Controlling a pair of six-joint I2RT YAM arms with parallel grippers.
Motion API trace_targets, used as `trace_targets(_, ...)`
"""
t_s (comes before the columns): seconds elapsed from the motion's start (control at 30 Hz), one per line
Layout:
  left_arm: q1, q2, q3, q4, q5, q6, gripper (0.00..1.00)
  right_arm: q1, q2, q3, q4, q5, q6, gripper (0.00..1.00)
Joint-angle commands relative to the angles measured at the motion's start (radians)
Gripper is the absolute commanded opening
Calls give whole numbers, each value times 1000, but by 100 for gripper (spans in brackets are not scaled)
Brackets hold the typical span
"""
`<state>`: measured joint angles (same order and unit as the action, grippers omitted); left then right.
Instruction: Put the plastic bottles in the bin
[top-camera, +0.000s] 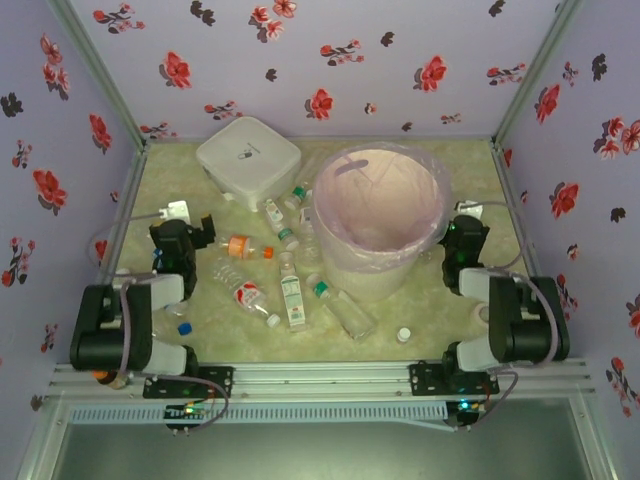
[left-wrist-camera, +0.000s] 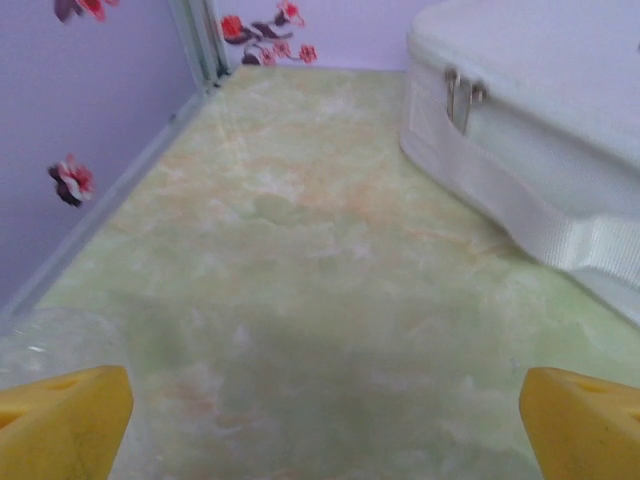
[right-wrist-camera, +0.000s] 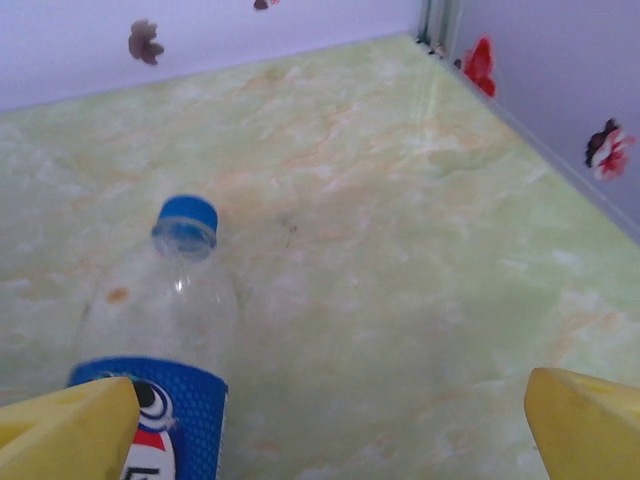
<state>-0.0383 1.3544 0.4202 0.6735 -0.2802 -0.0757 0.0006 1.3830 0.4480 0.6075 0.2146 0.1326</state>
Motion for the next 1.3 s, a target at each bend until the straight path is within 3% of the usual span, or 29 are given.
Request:
trace_targets(0.0,6,-145,112,-270,-51,-72,100,-9,-132,100,-305,54,88,99)
trace_targets(0.1,6,-204,252,-582,-28,-187,100,-25,-192,181,-585,51,181,99)
trace_targets(0.2,6,-237,368,-826,32,-274,100,-65,-184,256,-791,-95,240,99)
trace_targets(0.33,7,-290,432,-1001,167,-345,100,-79,-100,339,-941,-252,258,99)
trace_targets(0.43,6,-340,439,-1076,249,-387,100,-79,-4,376,-938,-349,250,99)
trace_targets(0.6,6,-410,414,-1130,323,-430,100,-76,149,449,-891,-490,255,99)
trace_targets(0.8,5,-400,387,-1134,338,-449,100,-76,328,565,-904,-485,243,95)
trace_targets(0.87,6,-399,387,-1126,340,-456,99,-76,355,584,-899,-478,244,91)
trace_targets(1.03,7,-398,386,-1112,341,-461,99,-77,386,611,-922,-430,233,67)
trace_targets(1.27,6,-387,381,-1102,340,-465,99,-102,291,641,-1012,-384,189,56)
